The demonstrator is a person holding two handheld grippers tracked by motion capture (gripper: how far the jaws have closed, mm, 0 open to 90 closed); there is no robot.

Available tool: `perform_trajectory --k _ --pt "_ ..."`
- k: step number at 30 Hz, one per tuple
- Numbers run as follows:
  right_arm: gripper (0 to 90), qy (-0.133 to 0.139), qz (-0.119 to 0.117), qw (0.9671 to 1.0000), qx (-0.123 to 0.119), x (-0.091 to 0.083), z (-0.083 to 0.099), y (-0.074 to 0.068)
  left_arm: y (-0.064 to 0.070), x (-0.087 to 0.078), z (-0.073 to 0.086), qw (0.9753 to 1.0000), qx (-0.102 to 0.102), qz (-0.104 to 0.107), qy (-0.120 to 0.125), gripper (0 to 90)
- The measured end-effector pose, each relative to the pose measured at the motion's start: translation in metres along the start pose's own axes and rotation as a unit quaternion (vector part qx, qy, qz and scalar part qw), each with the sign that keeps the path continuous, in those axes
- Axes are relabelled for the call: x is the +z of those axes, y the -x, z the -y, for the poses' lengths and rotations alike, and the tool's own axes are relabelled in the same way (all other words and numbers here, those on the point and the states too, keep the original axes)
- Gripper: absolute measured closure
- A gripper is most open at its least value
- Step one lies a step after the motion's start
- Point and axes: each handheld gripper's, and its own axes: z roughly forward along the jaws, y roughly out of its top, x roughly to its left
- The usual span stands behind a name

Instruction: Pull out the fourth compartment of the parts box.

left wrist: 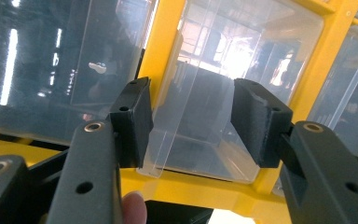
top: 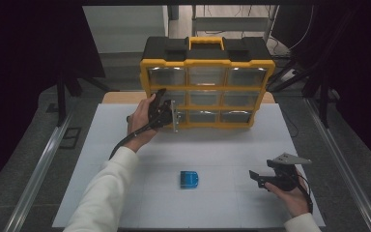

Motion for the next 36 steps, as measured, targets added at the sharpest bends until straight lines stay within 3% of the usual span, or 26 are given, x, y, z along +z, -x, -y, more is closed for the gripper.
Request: perform_trajectory --k 6,13,19,36 --pt "14.8 0.0 0.001 1.0 0.0 -0.0002 0.0002 0.0002 0.0024 0.0004 0.0 0.9998 0.014 -0.012 0.0 50.8" --pt "14.8 -0.002 0.001 1.0 0.003 -0.0005 0.0003 0.0001 0.0012 0.0001 0.0006 0.9998 0.013 -0.018 0.003 56.5" --pt "14.9 -0.001 0.002 1.0 0.003 -0.0007 0.0003 0.0003 0.0023 0.0002 -0.0002 0.9991 0.03 -0.032 -0.002 62.5" --pt "14.9 -0.001 0.002 1.0 0.001 -0.001 0.0004 0.0009 0.0014 -0.0007 -0.0012 0.9989 0.022 -0.042 -0.001 72.3"
